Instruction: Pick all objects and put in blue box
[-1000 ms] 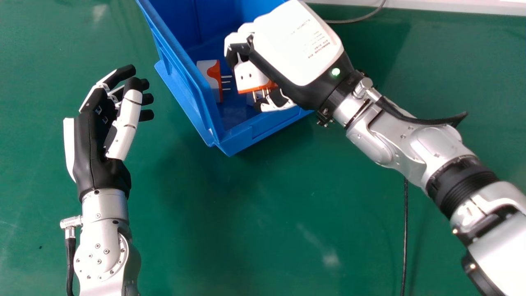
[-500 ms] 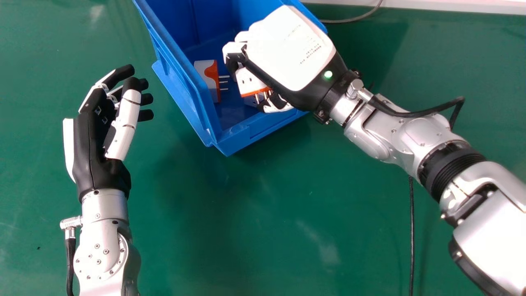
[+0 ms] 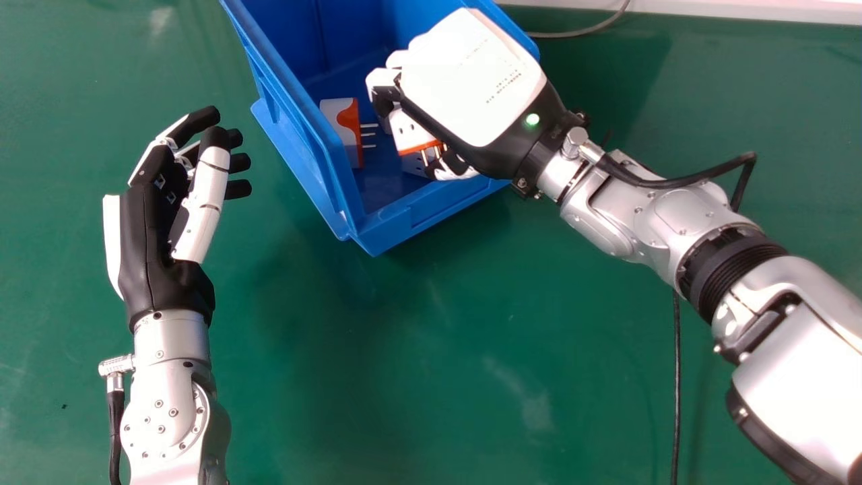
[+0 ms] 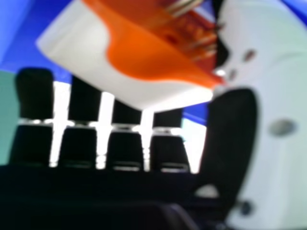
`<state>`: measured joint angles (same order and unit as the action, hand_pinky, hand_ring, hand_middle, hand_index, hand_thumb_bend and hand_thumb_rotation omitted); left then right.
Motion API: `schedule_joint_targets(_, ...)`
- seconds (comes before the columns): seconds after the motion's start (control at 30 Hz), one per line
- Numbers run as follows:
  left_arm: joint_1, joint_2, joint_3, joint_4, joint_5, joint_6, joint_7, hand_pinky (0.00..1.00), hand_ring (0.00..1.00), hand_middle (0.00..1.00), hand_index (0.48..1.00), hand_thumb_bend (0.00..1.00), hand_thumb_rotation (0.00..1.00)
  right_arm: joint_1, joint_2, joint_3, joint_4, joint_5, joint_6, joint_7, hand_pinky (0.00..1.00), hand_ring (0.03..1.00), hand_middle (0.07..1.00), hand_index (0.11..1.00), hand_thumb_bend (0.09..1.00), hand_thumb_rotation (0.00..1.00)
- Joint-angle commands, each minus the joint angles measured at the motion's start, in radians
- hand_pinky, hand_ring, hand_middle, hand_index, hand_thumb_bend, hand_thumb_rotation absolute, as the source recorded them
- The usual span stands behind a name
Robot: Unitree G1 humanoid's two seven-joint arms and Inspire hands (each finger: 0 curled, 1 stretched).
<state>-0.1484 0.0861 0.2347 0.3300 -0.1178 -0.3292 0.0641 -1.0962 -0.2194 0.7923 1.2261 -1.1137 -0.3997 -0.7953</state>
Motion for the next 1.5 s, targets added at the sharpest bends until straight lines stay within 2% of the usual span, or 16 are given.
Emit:
schedule_joint_targets(0.0, 0.0, -0.001, -0.001, -0.006, 0.004, -0.022, -0.005, 0.6, 0.65, 0.69, 0.727, 0.53, 0.55, -0.042, 0.005, -0.002, 0.005, 0.018, 0.011, -0.005, 0.29, 0.434, 0.514, 0.532, 0.494, 0.0)
schedule_joint_targets(0.37, -0.007, -0.005, -0.001, 0.002, -0.006, -0.029, -0.01, 0.59, 0.65, 0.69, 0.724, 0.53, 0.54, -0.049, -0.013, 0.102, 0.007, -0.065, 0.143, -0.001, 0.3, 0.443, 0.516, 0.527, 0.495, 0.0)
schedule_joint_targets(0.4, -0.008, -0.005, -0.001, 0.004, -0.006, -0.028, -0.01, 0.59, 0.65, 0.69, 0.723, 0.53, 0.54, -0.05, -0.013, 0.108, 0.008, -0.068, 0.154, 0.008, 0.35, 0.506, 0.571, 0.577, 0.596, 0.06)
schedule_joint_targets(0.43, -0.009, -0.005, 0.0, 0.004, -0.006, -0.026, -0.01, 0.59, 0.65, 0.69, 0.723, 0.53, 0.54, -0.051, -0.014, 0.113, 0.009, -0.071, 0.166, 0.015, 0.35, 0.506, 0.571, 0.577, 0.596, 0.06)
schedule_joint_targets(0.53, -0.009, -0.001, -0.001, 0.007, -0.003, -0.026, -0.012, 0.59, 0.65, 0.69, 0.72, 0.53, 0.53, -0.052, -0.01, 0.12, 0.013, -0.073, 0.199, 0.054, 0.49, 0.662, 0.711, 0.714, 0.742, 0.25)
schedule_joint_targets(0.6, -0.009, -0.002, 0.0, 0.007, -0.005, -0.024, -0.013, 0.59, 0.65, 0.69, 0.72, 0.53, 0.53, -0.052, -0.009, 0.121, 0.011, -0.068, 0.21, 0.082, 0.49, 0.662, 0.711, 0.714, 0.742, 0.25)
schedule_joint_targets(0.63, -0.009, -0.002, 0.001, 0.007, -0.004, -0.023, -0.012, 0.59, 0.65, 0.69, 0.721, 0.53, 0.53, -0.052, -0.01, 0.121, 0.01, -0.065, 0.213, 0.09, 0.57, 0.73, 0.769, 0.771, 0.794, 0.33)
schedule_joint_targets(0.7, -0.01, -0.001, 0.001, 0.01, -0.001, -0.025, -0.01, 0.59, 0.65, 0.69, 0.721, 0.53, 0.53, -0.051, -0.011, 0.12, 0.007, -0.061, 0.217, 0.103, 0.57, 0.73, 0.769, 0.771, 0.794, 0.33)
schedule_joint_targets(0.73, -0.01, 0.0, 0.0, 0.011, 0.001, -0.027, -0.01, 0.6, 0.65, 0.69, 0.723, 0.53, 0.53, -0.051, -0.011, 0.12, 0.006, -0.06, 0.219, 0.109, 0.63, 0.784, 0.815, 0.817, 0.836, 0.41)
schedule_joint_targets(0.8, -0.011, 0.0, 0.001, 0.014, -0.001, -0.03, -0.012, 0.6, 0.65, 0.69, 0.723, 0.53, 0.53, -0.051, -0.01, 0.119, 0.003, -0.058, 0.227, 0.119, 0.63, 0.784, 0.815, 0.817, 0.836, 0.41)
schedule_joint_targets(0.83, -0.012, -0.001, 0.002, 0.015, -0.002, -0.03, -0.012, 0.6, 0.65, 0.69, 0.724, 0.53, 0.53, -0.051, -0.011, 0.12, 0.003, -0.059, 0.231, 0.119, 0.69, 0.827, 0.852, 0.854, 0.869, 0.47)
schedule_joint_targets(0.97, -0.013, 0.0, 0.002, 0.018, -0.003, -0.032, -0.013, 0.6, 0.65, 0.69, 0.725, 0.53, 0.53, -0.052, -0.012, 0.123, -0.001, -0.061, 0.235, 0.117, 0.74, 0.862, 0.882, 0.883, 0.896, 0.52)
schedule_joint_targets(1.03, -0.014, 0.003, 0.0, 0.02, 0.005, -0.035, -0.011, 0.6, 0.65, 0.69, 0.725, 0.53, 0.53, -0.053, -0.013, 0.123, -0.002, -0.06, 0.232, 0.115, 0.74, 0.862, 0.882, 0.883, 0.896, 0.52)
schedule_joint_targets(1.13, -0.016, 0.001, 0.004, 0.022, -0.002, -0.034, -0.015, 0.6, 0.65, 0.69, 0.725, 0.53, 0.53, -0.047, -0.013, 0.116, -0.009, -0.054, 0.235, 0.092, 0.78, 0.89, 0.906, 0.907, 0.917, 0.56)
schedule_joint_targets(1.3, -0.018, 0.003, 0.002, 0.025, 0.007, -0.035, -0.012, 0.6, 0.65, 0.69, 0.724, 0.53, 0.53, -0.019, -0.034, 0.075, -0.059, -0.008, 0.201, 0.067, 0.81, 0.912, 0.925, 0.925, 0.934, 0.6)
schedule_joint_targets(1.47, -0.012, -0.003, 0.003, 0.018, -0.003, -0.038, -0.021, 0.6, 0.65, 0.69, 0.724, 0.53, 0.53, 0.113, -0.09, -0.017, -0.252, 0.067, 0.211, 0.072, 0.81, 0.912, 0.925, 0.925, 0.934, 0.6)
